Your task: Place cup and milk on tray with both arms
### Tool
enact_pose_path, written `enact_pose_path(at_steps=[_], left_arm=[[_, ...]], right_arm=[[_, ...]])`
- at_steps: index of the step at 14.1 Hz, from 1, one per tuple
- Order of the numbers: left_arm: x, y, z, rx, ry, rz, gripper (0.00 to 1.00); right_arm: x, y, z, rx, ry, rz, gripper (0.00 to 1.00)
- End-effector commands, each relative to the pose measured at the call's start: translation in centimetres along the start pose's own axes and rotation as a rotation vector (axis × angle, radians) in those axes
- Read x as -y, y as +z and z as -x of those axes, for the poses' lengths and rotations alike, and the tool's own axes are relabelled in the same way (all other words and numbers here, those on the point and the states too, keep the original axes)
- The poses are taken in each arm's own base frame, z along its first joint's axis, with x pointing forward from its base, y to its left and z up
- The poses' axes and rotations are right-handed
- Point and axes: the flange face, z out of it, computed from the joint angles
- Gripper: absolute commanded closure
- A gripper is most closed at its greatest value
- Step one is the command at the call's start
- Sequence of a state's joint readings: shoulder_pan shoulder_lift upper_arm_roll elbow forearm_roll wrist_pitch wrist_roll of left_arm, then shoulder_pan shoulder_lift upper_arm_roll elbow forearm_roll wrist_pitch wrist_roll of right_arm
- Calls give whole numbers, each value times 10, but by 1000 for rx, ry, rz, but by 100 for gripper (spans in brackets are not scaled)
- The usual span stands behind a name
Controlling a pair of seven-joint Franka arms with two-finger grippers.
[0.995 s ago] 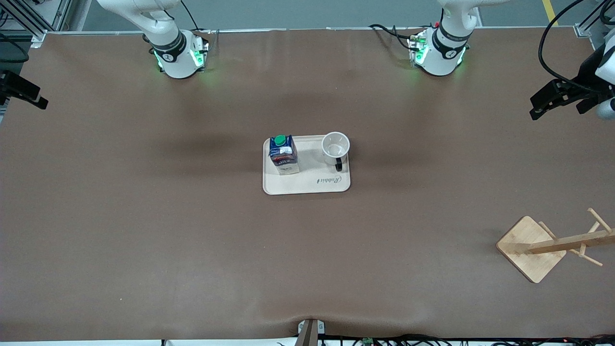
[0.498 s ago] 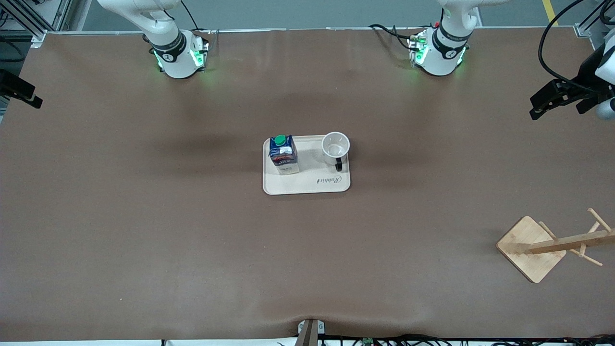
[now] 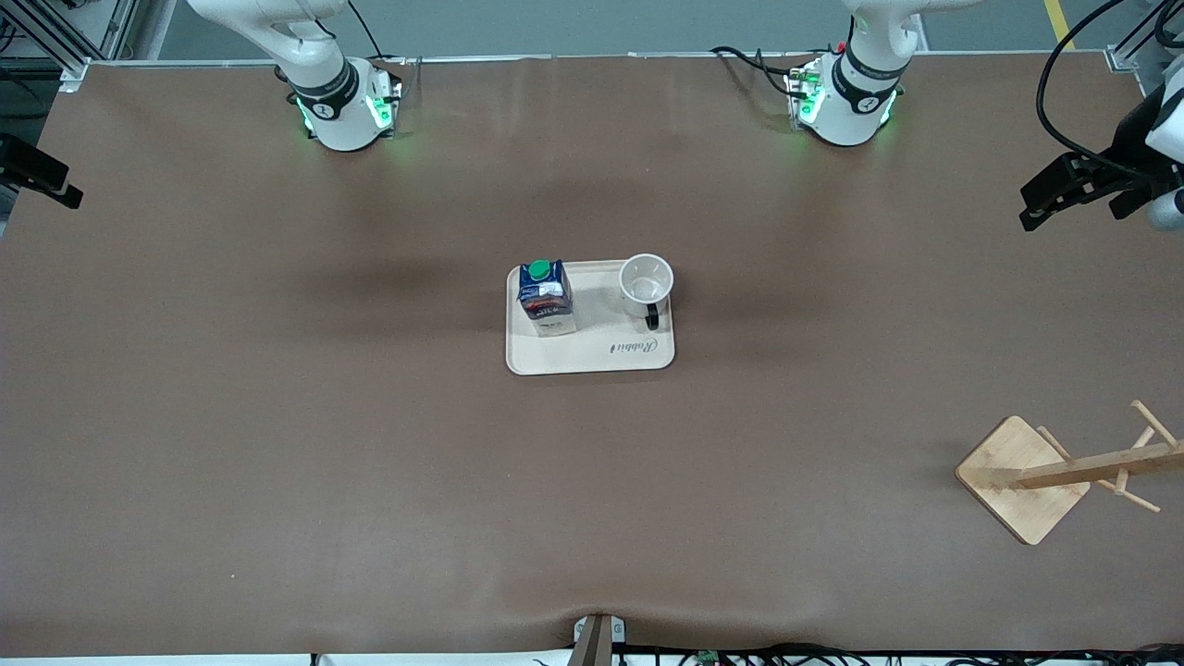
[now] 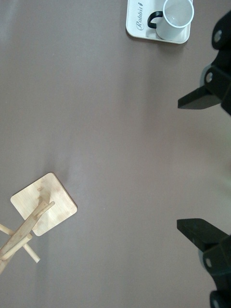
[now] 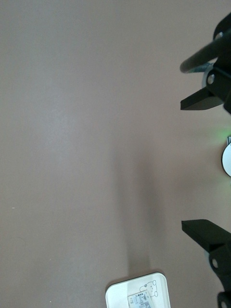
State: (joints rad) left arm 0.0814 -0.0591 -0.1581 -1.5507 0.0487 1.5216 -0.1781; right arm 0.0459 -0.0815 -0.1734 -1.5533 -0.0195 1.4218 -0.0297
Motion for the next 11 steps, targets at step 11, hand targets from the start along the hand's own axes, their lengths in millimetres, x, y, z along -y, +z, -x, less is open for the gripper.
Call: enact_pose_path(at_steps=[11], left_arm=[[6,-11,1,-24,2,4,0]], right_arm=[[1,-3,5,19,-10,17,0]])
